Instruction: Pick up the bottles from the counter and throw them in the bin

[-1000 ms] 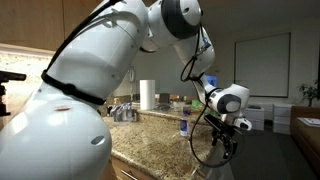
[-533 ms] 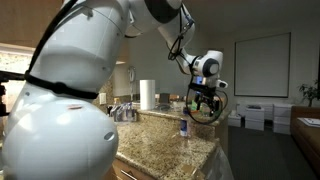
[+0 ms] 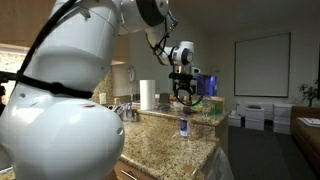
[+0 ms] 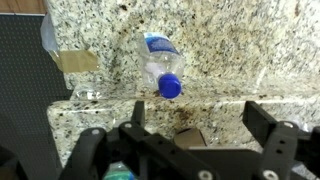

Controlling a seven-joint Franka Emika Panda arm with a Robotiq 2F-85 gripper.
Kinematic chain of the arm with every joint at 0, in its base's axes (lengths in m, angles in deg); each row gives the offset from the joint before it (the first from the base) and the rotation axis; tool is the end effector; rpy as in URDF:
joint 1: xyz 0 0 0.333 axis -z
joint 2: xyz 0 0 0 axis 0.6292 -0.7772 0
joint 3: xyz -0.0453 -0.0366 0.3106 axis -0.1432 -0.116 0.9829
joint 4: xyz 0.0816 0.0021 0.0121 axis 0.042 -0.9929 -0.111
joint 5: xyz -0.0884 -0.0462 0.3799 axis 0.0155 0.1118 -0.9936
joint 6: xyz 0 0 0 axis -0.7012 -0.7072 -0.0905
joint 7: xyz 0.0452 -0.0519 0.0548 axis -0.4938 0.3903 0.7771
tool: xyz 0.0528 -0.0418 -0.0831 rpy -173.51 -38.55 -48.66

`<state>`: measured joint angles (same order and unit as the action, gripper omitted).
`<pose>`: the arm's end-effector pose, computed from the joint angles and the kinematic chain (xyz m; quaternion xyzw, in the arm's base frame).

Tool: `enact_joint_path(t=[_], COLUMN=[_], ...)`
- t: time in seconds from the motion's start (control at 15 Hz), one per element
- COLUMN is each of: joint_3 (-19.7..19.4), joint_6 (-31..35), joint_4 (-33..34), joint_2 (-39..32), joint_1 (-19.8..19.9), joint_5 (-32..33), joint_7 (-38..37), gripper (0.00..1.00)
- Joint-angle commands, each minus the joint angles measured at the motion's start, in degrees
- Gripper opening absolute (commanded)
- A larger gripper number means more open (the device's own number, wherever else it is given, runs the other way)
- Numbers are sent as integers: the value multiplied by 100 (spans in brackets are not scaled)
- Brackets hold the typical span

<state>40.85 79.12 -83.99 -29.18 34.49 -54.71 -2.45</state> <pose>0.6689 0.0985 0.4674 -0.9919 -0.0201 -0.0958 0.0805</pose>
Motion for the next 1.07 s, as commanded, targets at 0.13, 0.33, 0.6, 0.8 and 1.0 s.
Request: enact_joint_path(t=[0.13,0.33,0.6,0.8,1.0], joint_3=[7,-40,-81,-62,-39], joint_6=[481,864,1169,1342,1446], joint_4=[-151,-228,-342,-415,-403], joint_2=[-264,-395,-553,-647,-754], joint_1=[-248,-285,-260,-227,-216], joint_5=[956,1354,1560,1454,1391], joint_7=[506,404,331,341,349], gripper=[100,100,82,58,38])
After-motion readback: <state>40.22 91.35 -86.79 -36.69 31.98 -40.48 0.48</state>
